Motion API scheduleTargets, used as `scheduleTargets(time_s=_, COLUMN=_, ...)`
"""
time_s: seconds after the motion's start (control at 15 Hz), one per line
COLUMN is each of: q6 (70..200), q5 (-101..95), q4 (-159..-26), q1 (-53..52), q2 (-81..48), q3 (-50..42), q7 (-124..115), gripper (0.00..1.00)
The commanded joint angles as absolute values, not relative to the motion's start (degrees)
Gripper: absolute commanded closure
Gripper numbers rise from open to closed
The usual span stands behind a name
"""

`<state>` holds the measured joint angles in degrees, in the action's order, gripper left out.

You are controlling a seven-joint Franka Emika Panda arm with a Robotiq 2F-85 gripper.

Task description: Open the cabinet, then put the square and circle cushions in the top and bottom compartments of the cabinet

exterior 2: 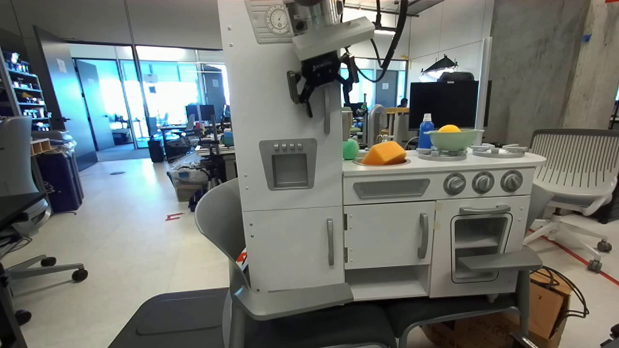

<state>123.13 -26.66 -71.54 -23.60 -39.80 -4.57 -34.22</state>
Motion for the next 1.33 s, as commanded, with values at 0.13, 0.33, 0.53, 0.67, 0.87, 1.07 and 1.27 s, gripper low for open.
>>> scheduleTargets(time_s=0.13, q6=123.28, q5=-27.02, q4=-70.39, q1=-24.28, q2=-40.56, q3=-5.19, q7=-35.41, gripper=0.0)
scheduleTargets(time_s=0.33, q6=122.83, q5=-26.73, q4=-70.16, q1=-24.21, q2=-40.71, q3=-5.08, q7=-35.57, gripper=0.0)
scheduleTargets(time_s=0.53, q6=121.56, q5=-25.52, q4=-69.77, q1=-23.95, q2=-40.88, q3=-4.51, q7=-35.49, gripper=0.0)
scheduleTargets(time_s=0.67, q6=120.99, q5=-25.25, q4=-69.16, q1=-24.04, q2=-41.11, q3=-4.42, q7=-35.62, gripper=0.0)
scheduleTargets(time_s=0.87, q6=121.07, q5=-24.91, q4=-68.83, q1=-23.74, q2=-41.48, q3=-4.31, q7=-35.52, gripper=0.0)
scheduleTargets(time_s=1.07, q6=121.58, q5=-25.06, q4=-69.1, q1=-23.82, q2=-41.29, q3=-4.28, q7=-35.44, gripper=0.28)
scheduleTargets(time_s=1.27, q6=121.67, q5=-25.05, q4=-69.65, q1=-24.01, q2=-40.75, q3=-4.1, q7=-35.41, gripper=0.4)
